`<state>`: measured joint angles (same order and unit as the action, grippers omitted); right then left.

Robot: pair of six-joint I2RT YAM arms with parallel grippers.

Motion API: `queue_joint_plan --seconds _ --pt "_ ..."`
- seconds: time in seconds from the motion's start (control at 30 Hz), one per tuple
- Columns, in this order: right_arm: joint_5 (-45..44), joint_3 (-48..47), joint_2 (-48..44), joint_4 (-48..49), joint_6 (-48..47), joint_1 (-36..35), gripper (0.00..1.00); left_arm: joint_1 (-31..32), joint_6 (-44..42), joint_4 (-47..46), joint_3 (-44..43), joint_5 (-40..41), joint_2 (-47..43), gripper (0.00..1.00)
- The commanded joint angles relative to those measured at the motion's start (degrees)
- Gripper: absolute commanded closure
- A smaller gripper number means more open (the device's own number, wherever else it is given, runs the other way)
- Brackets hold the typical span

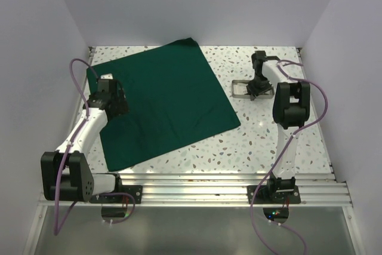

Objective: Prepare the surgical pack

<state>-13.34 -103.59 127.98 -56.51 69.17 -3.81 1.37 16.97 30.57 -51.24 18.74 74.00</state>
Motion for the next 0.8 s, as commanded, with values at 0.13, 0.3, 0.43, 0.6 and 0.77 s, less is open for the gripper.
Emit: queue_joint_plan --seconds 0.13,0.3,0.43,0.6,0.77 --pt "0.4 -1.0 0.9 -1.9 2.8 0.8 0.82 -1.0 0.5 -0.4 -2.4 2.3 -0.3 0.16" --pt "-1.2 -2.3 0.3 -2.9 1.2 1.0 0.88 -1.3 1.1 -0.6 -2.4 1.4 -0.1 0.16" --pt "-1.5 -3.9 0.5 -4.7 -0.9 1.1 0.97 -1.3 1.5 -1.1 -2.2 0.1 -0.1 0.16" --pt "-1.7 -4.5 -0.8 -4.2 -4.9 1.1 1.00 -1.3 1.9 -1.0 -1.6 -0.2 -0.4 0.16" --pt "-1.6 -6.5 -2.0 -3.4 -10.4 0.5 1.00 -1.3 2.3 -0.9 -0.7 -0.4 -1.4 0.16"
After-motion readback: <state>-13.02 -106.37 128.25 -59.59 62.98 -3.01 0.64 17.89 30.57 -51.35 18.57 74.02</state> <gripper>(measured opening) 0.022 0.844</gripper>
